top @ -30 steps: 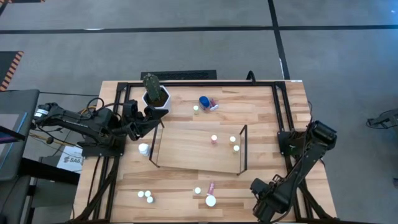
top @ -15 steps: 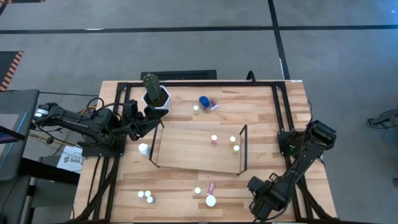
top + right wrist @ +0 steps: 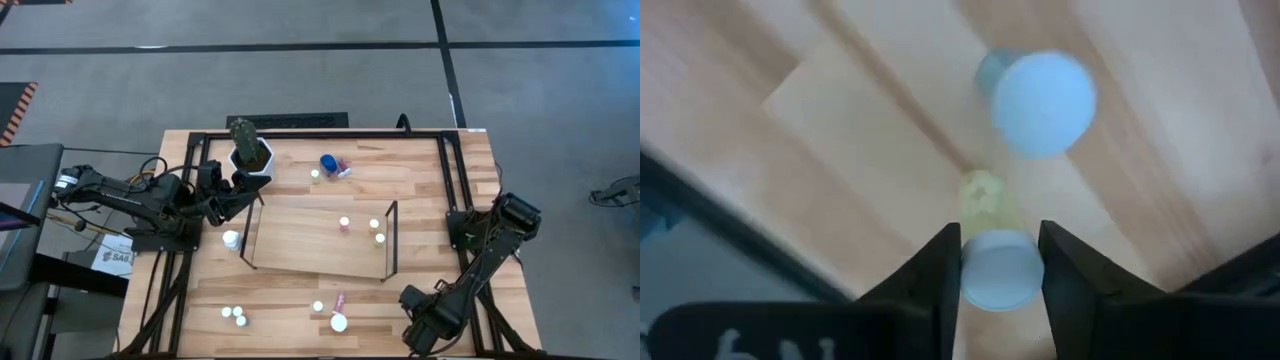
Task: Pick and place medicine bottles onto shelf by color
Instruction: Put the orange pill bottle on the shelf
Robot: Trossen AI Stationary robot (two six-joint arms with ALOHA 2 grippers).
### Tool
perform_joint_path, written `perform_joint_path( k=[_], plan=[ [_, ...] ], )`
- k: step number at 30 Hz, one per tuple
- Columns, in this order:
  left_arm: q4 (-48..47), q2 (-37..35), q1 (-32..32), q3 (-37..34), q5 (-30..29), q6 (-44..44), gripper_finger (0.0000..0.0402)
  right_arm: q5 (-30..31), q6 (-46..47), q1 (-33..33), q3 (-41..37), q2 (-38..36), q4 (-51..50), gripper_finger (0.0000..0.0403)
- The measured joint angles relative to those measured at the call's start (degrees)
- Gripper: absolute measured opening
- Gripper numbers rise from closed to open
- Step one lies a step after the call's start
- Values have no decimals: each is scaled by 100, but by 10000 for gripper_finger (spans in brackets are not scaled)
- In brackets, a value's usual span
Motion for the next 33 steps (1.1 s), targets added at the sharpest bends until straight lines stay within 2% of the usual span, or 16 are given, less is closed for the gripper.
perform_joint_path(
  k=[5, 12, 21, 28, 33],
  plan=[
    [-1, 0, -1, 0, 4, -33, 393, -94, -230, -59, 522, -69, -524, 140],
    [-2, 0, -2, 0, 61, -344, 393, -243, -733, -78, 1350, -82, -1592, 127],
    [-2, 0, -2, 0, 779, -653, 393, -419, -1113, -355, 2695, -78, -2157, 136],
    [-2, 0, -2, 0, 965, -670, 393, -420, -1078, -1062, 3618, -78, -2207, 133],
    [-2, -2, 0, 0, 1349, -670, 393, -404, -1477, -1738, 3905, -78, -2213, 138]
  ],
)
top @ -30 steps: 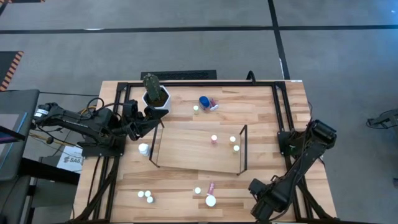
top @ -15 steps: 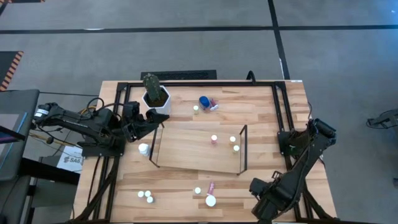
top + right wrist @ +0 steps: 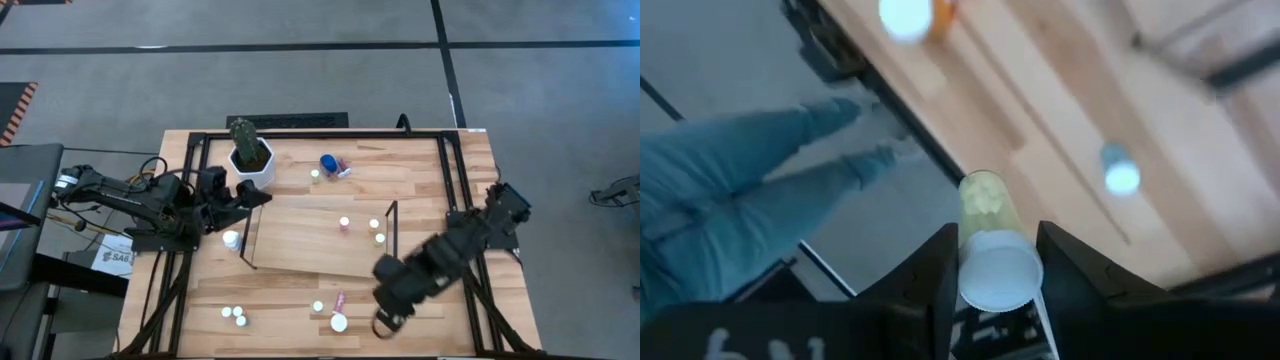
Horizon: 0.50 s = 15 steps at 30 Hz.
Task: Pick and place medicine bottles onto shelf by color
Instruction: Put the orange pill bottle on the shelf
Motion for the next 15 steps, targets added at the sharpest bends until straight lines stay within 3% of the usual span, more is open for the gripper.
perform_joint_path(
  k=[15],
  plan=[
    [-1, 0, 0, 0, 808, -61, 393, 479, -2090, -1935, 23, 3, 251, 135]
  ],
)
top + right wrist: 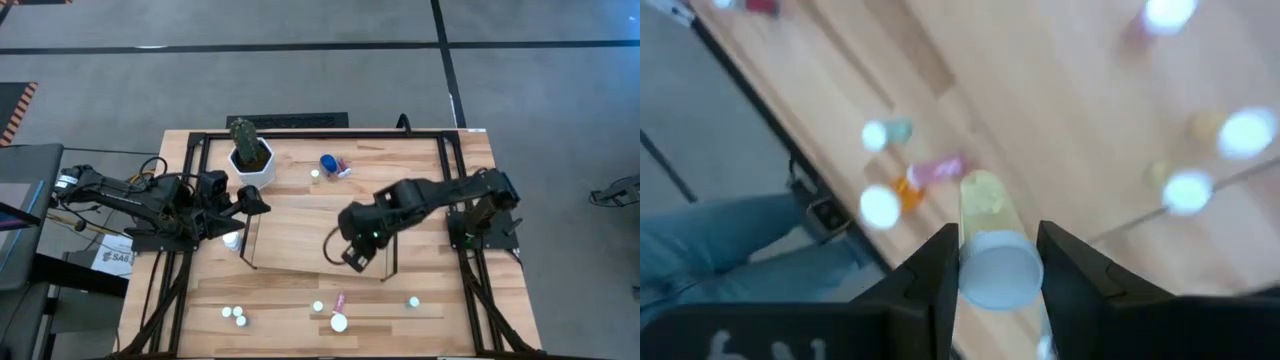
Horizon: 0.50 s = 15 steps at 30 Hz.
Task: Pick and place medicine bottles onto shelf by color
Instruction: Put the orange pill bottle on the shelf
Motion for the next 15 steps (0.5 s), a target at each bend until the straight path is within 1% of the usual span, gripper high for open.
perform_joint_path(
  k=[4, 7, 11, 15],
  plan=[
    [-1, 0, 0, 0, 204, -1, 393, 350, -514, -281, 0, 1, -25, 136],
    [1, 0, 0, 0, 237, 27, 393, 640, -900, -465, 0, 3, -38, 136],
    [0, 0, 50, 0, 96, 71, 393, 771, -1578, -715, 0, 3, -109, 136],
    [1, 0, 158, 0, -261, 83, 393, 896, -2348, -962, 4, 79, -166, 136]
  ],
)
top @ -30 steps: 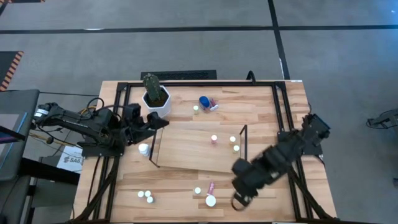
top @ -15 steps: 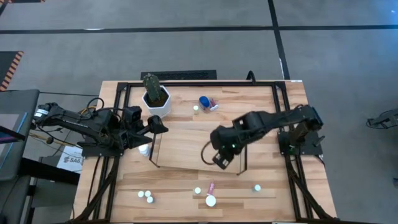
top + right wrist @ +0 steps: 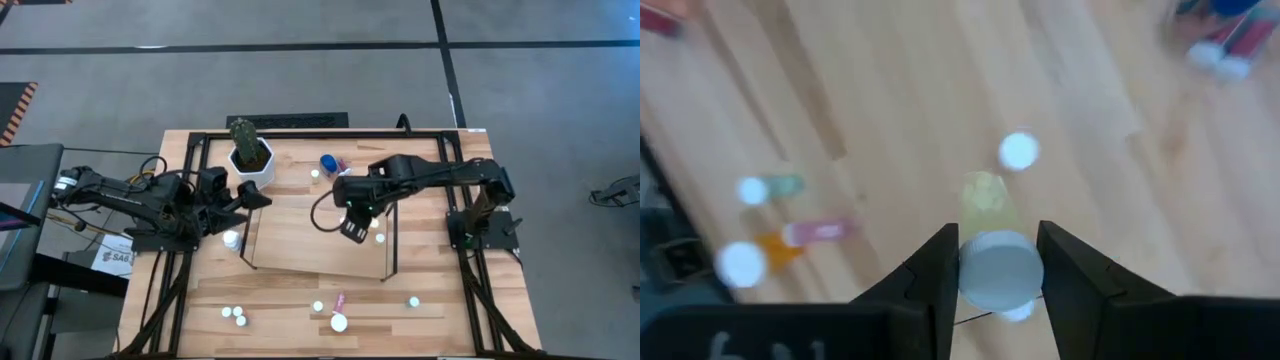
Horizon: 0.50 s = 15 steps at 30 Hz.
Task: Pick and place medicine bottles onto shelf by color
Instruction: Put the orange pill bottle on the shelf
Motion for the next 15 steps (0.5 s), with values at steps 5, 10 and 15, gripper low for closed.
perform_joint_path(
  k=[5, 10, 15],
  plan=[
    [-2, -2, 91, 0, -408, 15, 393, 165, -829, -261, 5, 342, -321, 136],
    [-4, -1, 107, 0, -688, 135, 393, 286, -1635, -314, -23, 845, -491, 136],
    [-11, 0, 107, 0, -824, 140, 393, 306, -2201, -312, -6, 1038, -460, 136]
  ],
)
